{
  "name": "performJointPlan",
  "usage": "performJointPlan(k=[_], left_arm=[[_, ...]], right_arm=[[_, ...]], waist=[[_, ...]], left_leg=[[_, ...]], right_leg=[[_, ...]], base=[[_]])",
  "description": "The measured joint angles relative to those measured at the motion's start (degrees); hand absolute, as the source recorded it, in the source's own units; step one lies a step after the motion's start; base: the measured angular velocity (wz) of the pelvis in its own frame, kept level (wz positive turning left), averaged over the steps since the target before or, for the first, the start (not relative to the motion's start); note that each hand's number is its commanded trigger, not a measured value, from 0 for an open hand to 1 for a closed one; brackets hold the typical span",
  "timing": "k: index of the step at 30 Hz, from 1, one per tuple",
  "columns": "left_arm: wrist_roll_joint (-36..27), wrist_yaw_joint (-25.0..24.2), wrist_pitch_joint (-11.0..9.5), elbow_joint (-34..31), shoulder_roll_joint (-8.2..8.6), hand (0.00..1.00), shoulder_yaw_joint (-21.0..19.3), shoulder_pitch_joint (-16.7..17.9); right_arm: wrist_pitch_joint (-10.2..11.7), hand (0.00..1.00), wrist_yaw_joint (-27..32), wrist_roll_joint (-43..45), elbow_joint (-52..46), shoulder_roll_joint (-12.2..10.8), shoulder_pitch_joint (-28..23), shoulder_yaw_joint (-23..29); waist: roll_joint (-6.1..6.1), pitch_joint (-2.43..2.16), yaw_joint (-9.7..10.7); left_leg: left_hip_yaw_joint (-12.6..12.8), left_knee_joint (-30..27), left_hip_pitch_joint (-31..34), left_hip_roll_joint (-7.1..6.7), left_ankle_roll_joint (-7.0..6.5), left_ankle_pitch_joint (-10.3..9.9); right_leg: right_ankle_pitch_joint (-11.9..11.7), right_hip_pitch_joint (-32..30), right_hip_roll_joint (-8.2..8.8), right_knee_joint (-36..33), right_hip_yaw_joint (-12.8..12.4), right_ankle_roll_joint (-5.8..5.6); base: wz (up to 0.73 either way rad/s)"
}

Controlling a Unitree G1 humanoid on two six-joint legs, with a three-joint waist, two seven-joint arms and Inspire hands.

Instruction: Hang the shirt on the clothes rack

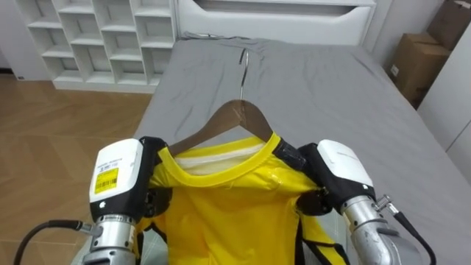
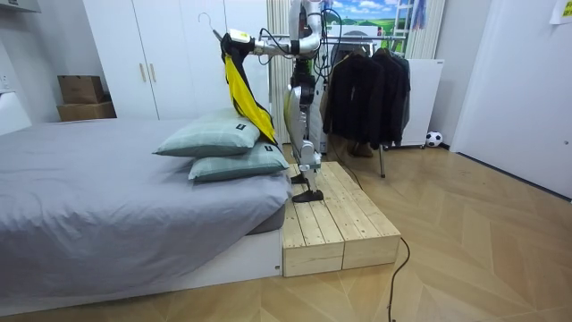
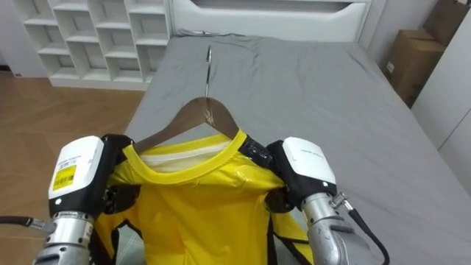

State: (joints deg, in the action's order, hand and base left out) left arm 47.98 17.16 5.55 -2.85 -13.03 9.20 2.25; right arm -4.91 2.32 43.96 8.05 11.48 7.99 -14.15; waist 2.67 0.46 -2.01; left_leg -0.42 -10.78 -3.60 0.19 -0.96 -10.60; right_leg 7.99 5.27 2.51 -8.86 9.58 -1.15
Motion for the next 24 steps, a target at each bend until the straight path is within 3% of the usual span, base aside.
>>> performJointPlan(k=[15, 16, 24], left_arm=[[0.05, 0.06, 0.0, -0.01, 0.04, 1.0, -0.04, 0.0], [0.05, 0.09, 0.0, -0.01, 0.04, 0.0, -0.04, 0.0], [-0.42, 0.13, -0.04, -0.52, 0.81, 0.0, -0.02, -0.01]], right_arm=[[-0.42, 1.0, -0.01, -0.03, 0.0, -0.5, 0.0, 0.34], [-0.41, 1.0, -0.01, -0.04, 0.0, -0.5, 0.0, 0.34], [-0.41, 1.0, -0.01, -0.03, 0.12, -0.52, 0.0, 0.28]], waist=[[-0.39, 0.25, 0.03], [-0.52, 0.34, 0.04], [-0.69, 0.45, -0.01]], left_leg=[[-0.1, 0.19, 0.03, 0.0, 0.0, -0.01], [-0.1, 0.22, 0.03, 0.0, 0.01, -0.01], [-0.12, 0.33, 0.09, -0.02, 0.01, -0.01]], right_leg=[[0.0, -0.01, -0.02, 0.1, 0.08, 0.01], [0.0, -0.02, -0.01, 0.11, 0.07, 0.01], [0.0, -0.1, -0.01, 0.13, 0.1, 0.0]], base=[[0.0], [0.0], [0.0]])
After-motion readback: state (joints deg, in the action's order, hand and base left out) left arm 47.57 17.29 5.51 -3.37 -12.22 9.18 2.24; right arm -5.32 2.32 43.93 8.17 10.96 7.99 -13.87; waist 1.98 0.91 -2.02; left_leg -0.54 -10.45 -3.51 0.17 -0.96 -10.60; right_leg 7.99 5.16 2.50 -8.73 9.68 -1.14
